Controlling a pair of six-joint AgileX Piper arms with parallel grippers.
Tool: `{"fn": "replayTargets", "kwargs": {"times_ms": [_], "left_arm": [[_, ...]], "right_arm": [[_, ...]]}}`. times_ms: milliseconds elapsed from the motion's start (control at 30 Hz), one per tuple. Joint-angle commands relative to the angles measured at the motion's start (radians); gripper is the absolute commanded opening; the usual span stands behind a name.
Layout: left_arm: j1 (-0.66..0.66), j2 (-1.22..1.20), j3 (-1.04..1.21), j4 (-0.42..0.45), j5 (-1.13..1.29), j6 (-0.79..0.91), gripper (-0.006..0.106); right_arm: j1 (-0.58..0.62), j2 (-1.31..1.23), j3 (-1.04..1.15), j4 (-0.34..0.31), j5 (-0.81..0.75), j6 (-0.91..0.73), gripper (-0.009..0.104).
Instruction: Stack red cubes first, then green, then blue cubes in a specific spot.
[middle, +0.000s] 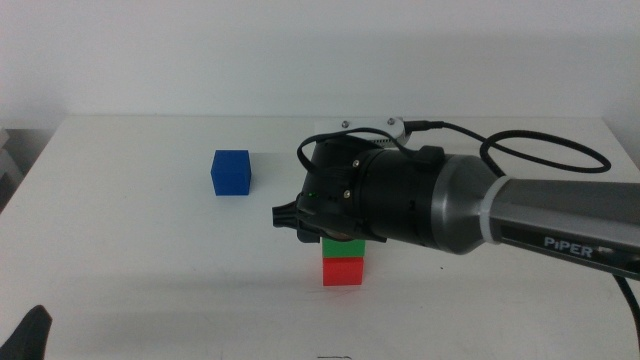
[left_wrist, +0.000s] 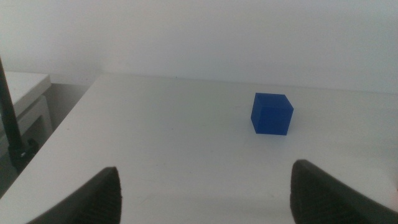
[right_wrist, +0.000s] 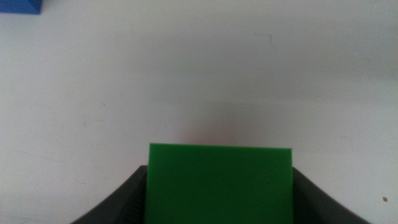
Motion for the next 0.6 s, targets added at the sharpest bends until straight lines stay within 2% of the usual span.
{"fn": "replayTargets", "kwargs": {"times_ms": [0,467,500,533,567], "left_arm": [[-0.002,-0.019,-0.003,0.001,-0.083,0.000,0.092],[-0.002,-0.019,-0.003,0.001,-0.083,0.000,0.092],[-0.002,-0.019,-0.003,0.001,-0.083,0.000,0.092],[-0.002,-0.019,-0.003,0.001,-0.083,0.000,0.092],[-0.002,-0.019,-0.003,0.001,-0.083,0.000,0.092]], "right_arm": [[0.001,-0.051,-0.024,-0.050,-0.002,-0.009,-0.001],[0.001,-0.022,-0.024,-0.051,-0.001,-0.009,-0.001],[0.001,-0.020,-0.024,-0.051,-0.001,-0.016,0.018],[0.001,-0.020,-0.024,-0.051,-0.001,-0.016,0.025],[0.001,-0.020,-0.024,-0.051,-0.001,-0.016,0.057]]}}
